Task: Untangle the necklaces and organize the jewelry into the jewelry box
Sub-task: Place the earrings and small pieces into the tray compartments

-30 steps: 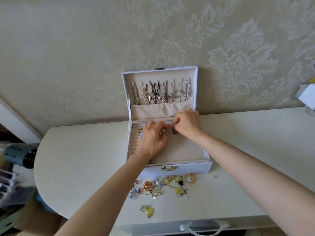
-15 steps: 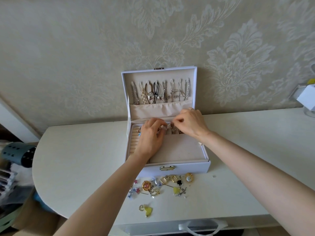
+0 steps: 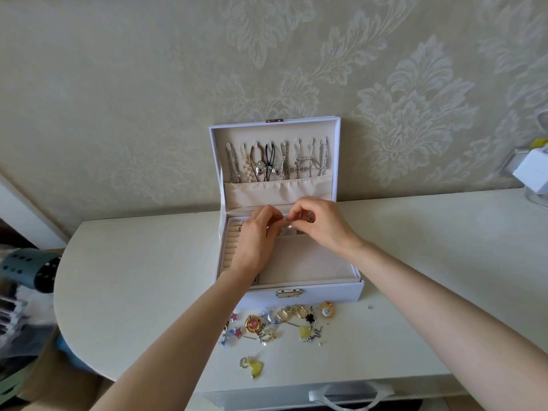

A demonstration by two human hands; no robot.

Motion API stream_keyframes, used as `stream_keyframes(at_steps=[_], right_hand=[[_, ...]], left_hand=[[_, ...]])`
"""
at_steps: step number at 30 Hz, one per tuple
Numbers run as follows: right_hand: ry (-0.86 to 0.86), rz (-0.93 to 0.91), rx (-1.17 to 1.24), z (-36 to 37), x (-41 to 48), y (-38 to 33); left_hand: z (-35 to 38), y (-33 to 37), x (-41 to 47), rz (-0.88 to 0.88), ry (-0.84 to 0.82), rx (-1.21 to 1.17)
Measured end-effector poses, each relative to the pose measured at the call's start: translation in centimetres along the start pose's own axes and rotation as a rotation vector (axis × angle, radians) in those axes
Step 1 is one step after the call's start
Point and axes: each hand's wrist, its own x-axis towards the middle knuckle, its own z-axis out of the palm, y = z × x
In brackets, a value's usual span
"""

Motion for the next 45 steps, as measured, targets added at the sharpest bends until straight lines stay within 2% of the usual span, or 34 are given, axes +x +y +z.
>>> stream_keyframes(at_steps=[6, 9, 11, 18, 25, 31, 45], right_hand=[[0.043, 0.060, 0.061, -0.3, -0.3, 0.2], [0.049, 0.054, 0.038, 0.0, -0.3, 0.4], [0.054, 0.026, -0.021, 0.0, -0.2, 0.7], [0.095, -0.041, -0.293, -0.9, 0.6, 1.6], [-0.054, 0.011, -0.506, -2.1, 0.1, 2.2], [-0.010, -0.005, -0.444, -1.9, -0.4, 2.4], [0.009, -0.022, -0.407, -1.6, -0.7, 2.8]], left_hand=[[0.3, -0.2, 0.1, 0.052, -0.037, 0.015], [0.3, 0.1, -0.1, -0.009, -0.028, -0.041], [0.1, 0.4, 0.0, -0.045, -0.027, -0.079], [0.3, -0.2, 0.5, 0.081, -0.081, 0.028], [0.6, -0.3, 0.6, 0.177, -0.041, 0.292], [0.9, -0.8, 1.1, 0.200, -0.039, 0.363], [1.4, -0.4, 1.8, 0.104, -0.042, 0.303]])
